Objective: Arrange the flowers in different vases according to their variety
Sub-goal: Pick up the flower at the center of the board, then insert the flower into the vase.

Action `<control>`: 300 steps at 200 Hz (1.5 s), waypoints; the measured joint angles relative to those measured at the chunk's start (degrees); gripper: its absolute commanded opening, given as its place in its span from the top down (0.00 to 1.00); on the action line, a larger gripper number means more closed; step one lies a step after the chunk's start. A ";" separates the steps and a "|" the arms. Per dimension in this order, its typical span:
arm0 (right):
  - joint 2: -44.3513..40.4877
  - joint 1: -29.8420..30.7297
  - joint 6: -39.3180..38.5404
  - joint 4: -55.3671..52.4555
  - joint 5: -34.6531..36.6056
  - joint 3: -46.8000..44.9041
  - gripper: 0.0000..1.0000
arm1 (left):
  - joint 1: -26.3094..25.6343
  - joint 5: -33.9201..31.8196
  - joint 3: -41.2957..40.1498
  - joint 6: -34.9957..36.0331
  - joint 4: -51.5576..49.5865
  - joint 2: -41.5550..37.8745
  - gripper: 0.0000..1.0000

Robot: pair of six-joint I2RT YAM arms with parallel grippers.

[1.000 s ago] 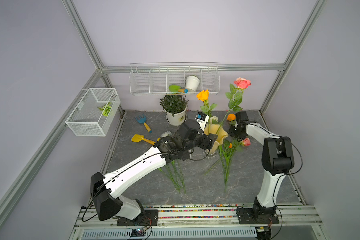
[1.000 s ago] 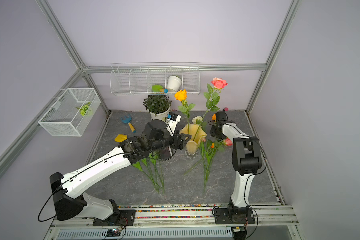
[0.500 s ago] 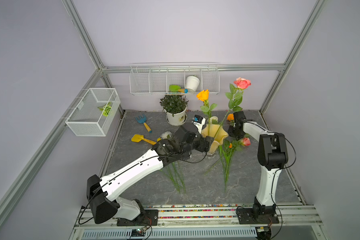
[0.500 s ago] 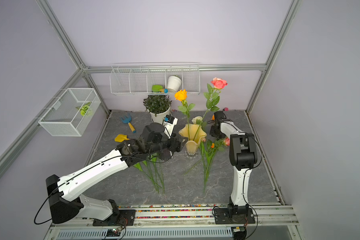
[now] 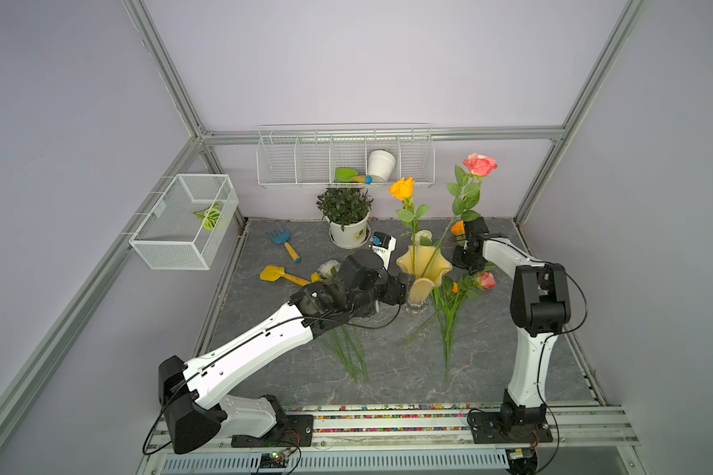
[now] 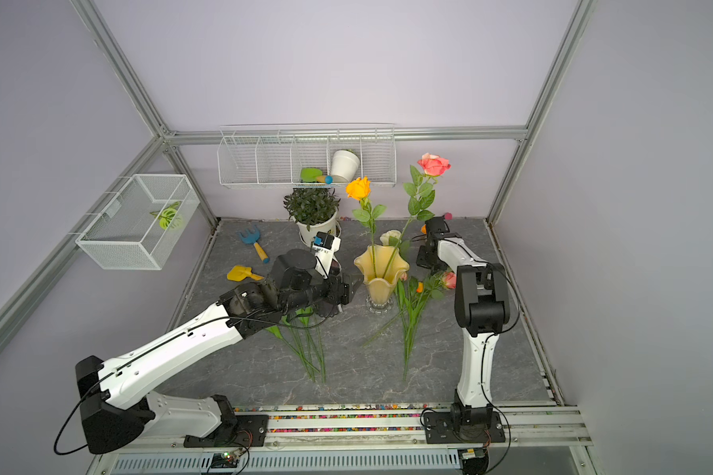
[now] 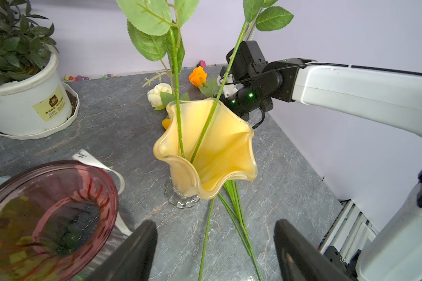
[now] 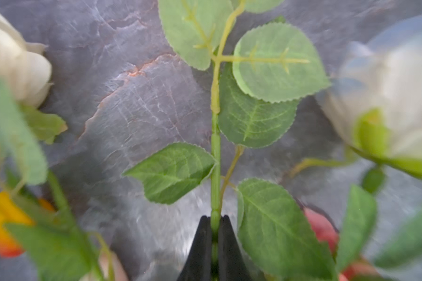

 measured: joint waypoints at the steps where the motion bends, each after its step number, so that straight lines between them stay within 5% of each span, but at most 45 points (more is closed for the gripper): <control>1: -0.15 0.00 0.00 -0.02 0.02 -0.09 1.00 | 0.00 -0.07 -0.09 -0.07 0.00 -0.15 0.20; 67: -32.17 -1.68 -0.76 1.73 7.06 -11.02 1.00 | 1.55 -6.64 -8.59 -6.12 -0.70 -7.93 0.13; 107: -51.91 -1.66 -6.05 4.09 10.75 -19.10 1.00 | 11.17 -4.81 -18.49 -13.92 0.11 -12.20 0.11; 150: -64.50 4.42 -12.52 5.53 12.24 -16.83 1.00 | 20.44 1.66 -27.21 -21.44 3.89 -13.94 0.10; 233: -53.59 20.50 -17.42 12.41 5.81 2.27 1.00 | 24.55 6.56 -32.48 -29.90 5.73 -14.82 0.10; 300: -36.81 22.91 -18.51 19.10 4.74 11.41 1.00 | 24.55 8.55 -36.89 -34.12 3.48 -20.76 0.10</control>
